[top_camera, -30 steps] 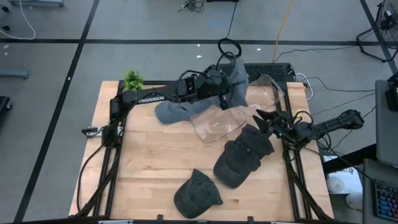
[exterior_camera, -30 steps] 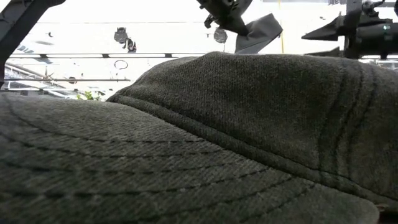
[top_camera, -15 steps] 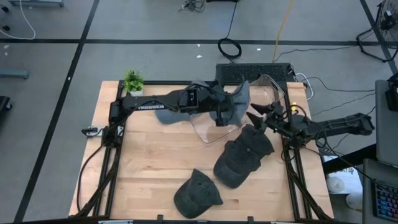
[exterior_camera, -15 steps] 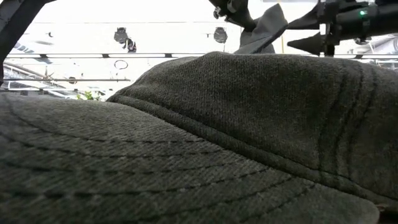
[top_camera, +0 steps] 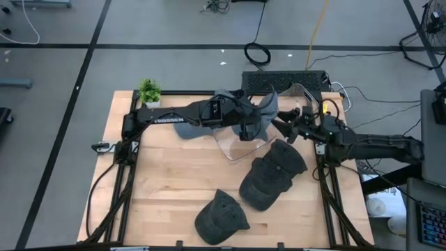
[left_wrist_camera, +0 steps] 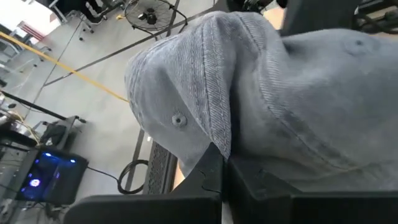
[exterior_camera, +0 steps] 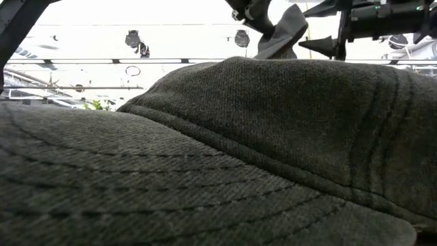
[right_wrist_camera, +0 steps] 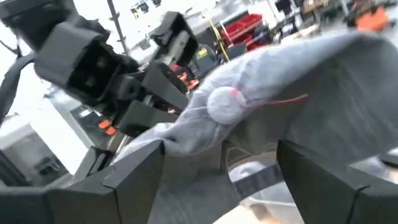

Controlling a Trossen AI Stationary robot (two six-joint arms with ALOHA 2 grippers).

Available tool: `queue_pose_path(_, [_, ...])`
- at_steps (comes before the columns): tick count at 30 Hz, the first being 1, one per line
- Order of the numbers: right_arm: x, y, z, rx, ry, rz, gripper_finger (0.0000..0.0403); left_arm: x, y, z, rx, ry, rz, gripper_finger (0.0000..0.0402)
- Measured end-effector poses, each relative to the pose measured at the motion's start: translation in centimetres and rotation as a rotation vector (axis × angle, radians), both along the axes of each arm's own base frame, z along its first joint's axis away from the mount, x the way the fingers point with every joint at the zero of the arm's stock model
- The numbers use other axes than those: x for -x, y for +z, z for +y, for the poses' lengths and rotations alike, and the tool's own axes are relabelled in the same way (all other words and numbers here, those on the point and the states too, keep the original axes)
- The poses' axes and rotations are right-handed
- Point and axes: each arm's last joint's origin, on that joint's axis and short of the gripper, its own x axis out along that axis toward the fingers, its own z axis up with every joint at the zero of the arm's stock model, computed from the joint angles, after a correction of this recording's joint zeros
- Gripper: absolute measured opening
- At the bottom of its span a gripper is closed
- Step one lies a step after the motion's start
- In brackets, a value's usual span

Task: Pick & Place hat
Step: Put the bottom gray cap into the right transparent bin

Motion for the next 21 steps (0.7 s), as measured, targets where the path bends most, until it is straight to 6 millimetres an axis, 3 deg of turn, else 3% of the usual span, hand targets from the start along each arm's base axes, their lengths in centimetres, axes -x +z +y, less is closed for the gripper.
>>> queue_pose_path(9, [0.2, 1.1, -0.5, -0.019, 0.091, -0.129, 0.0304, 0.2, -0.2, 0.2, -0.047, 0.063, 0.034, 0.0001])
queue_pose_path(21, [-1.8, 0.0, -2.2, -0.081, 0.070, -0.117, 0.0304, 0.0, -0.1, -1.2, -0.056, 0.007, 0.031, 0.0001])
